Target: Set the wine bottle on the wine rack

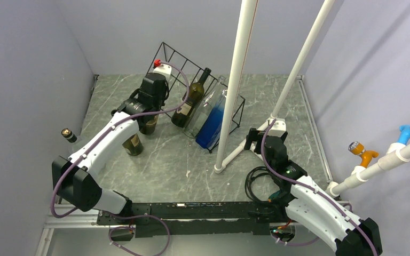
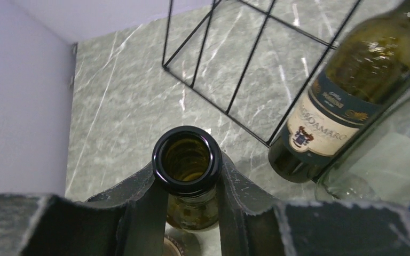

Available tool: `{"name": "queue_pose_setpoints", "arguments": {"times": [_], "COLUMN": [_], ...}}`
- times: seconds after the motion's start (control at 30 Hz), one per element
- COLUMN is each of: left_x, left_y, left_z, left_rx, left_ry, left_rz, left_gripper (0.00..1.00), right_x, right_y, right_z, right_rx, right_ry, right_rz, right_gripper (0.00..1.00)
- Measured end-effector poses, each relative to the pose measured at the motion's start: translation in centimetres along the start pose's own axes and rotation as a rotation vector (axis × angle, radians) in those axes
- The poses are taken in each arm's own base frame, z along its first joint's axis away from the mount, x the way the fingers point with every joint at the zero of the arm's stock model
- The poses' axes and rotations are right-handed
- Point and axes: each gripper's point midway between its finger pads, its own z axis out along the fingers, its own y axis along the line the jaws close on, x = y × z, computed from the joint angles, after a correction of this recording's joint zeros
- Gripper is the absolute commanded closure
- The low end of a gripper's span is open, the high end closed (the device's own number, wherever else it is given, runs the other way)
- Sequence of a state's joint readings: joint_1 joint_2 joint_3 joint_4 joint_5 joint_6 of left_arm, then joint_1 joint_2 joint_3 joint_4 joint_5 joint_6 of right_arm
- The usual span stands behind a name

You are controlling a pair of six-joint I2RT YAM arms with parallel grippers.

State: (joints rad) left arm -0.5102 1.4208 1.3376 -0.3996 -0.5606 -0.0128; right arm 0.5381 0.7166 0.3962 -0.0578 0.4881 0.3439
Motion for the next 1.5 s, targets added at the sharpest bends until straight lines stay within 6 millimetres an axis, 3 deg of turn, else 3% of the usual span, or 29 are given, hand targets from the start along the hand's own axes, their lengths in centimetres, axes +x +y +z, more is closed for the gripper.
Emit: {"name": "queue_pose_setpoints", "arguments": {"times": [0.43,0.6,0.93,1.2,1.5], "left_x": [-3.5,-4.1,-4.7,-6.8,-5.1], "left_y": [-4.5,-5.5,-5.6,-6.6,-7.3], "left_z": [1.5,2.8,3.9,5.8,8.0], "left_rx": [0.441,0.545,0.629,0.655,0.662], "left_ry": [-0.074,-0.042,-0.003,-0.024,0.026], "left_rz": [0.248,0.319,0.382,0.396,0.396], "left_gripper": [1.00,1.00,1.00,1.00,1.00], "right_x": [0.4,-1.4,-5.8,-4.6,-4.1], "right_y": [0.2,1.3,2.9,2.2,1.5], "right_z": [-0.2,-0.4,-0.9,-1.1,-1.1], "right_rx": [-0.021,-0.046,-0.071,-0.042,-0.010], "right_ry": [0.020,0.026,0.028,0.083,0.103], "right_rz": [-0.005,-0.004,-0.033,-0.073,-0.097], "right_gripper": [0.00,0.00,0.00,0.00,0.00]}}
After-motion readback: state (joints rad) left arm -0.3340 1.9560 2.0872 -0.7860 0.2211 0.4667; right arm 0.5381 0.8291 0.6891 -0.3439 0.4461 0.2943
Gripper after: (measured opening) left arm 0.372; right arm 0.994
